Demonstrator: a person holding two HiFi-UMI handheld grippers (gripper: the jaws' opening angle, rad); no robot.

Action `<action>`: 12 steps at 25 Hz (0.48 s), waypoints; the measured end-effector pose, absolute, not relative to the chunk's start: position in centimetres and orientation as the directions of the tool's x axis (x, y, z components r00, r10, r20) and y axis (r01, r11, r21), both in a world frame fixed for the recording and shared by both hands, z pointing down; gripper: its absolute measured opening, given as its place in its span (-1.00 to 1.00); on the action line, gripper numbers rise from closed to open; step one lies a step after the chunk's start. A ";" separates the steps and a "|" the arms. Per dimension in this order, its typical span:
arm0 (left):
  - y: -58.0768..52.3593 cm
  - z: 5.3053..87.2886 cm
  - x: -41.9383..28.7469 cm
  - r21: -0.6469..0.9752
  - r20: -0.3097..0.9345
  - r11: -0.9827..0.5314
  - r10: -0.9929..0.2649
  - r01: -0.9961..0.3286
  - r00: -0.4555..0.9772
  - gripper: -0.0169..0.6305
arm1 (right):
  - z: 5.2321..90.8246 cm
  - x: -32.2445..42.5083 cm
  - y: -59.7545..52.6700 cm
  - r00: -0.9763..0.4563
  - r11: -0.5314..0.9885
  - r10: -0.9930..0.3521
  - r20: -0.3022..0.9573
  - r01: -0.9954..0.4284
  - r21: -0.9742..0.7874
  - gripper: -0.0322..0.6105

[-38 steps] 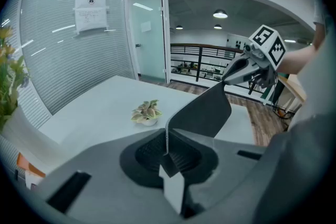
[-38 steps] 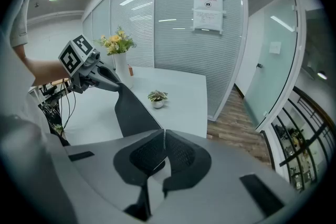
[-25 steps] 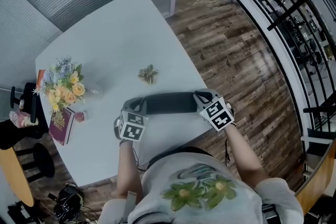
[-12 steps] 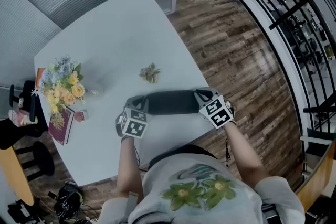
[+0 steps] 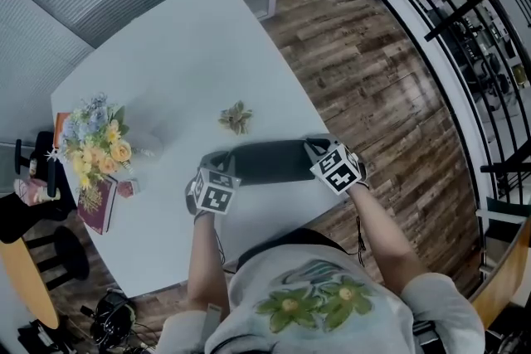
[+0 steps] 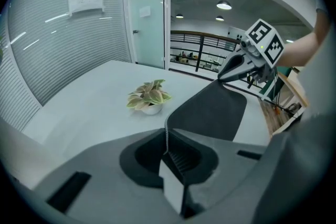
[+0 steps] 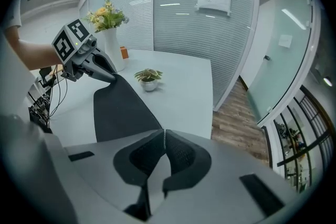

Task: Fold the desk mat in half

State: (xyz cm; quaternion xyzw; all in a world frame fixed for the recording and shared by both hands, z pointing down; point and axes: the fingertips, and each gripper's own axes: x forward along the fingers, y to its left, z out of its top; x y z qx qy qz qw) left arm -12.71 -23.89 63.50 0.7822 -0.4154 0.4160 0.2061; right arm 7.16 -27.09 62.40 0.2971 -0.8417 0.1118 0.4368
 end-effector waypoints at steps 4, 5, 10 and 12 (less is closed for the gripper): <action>-24.1 64.8 -12.8 -0.010 0.835 -0.573 -0.456 -0.819 0.309 -0.88 | 63.5 7.0 -27.4 -0.443 0.800 -0.384 0.810 -0.597 0.052 -0.81; -24.1 65.1 -12.8 -0.006 0.837 -0.573 -0.451 -0.819 0.309 -0.88 | 63.9 7.0 -27.4 -0.439 0.801 -0.381 0.814 -0.596 0.054 -0.81; -24.2 66.3 -12.8 0.013 0.846 -0.569 -0.432 -0.822 0.312 -0.88 | 65.5 7.1 -27.5 -0.413 0.805 -0.376 0.830 -0.589 0.072 -0.81; -24.2 66.7 -12.8 0.017 0.849 -0.571 -0.425 -0.821 0.313 -0.88 | 66.0 7.1 -27.4 -0.403 0.803 -0.376 0.834 -0.591 0.076 -0.81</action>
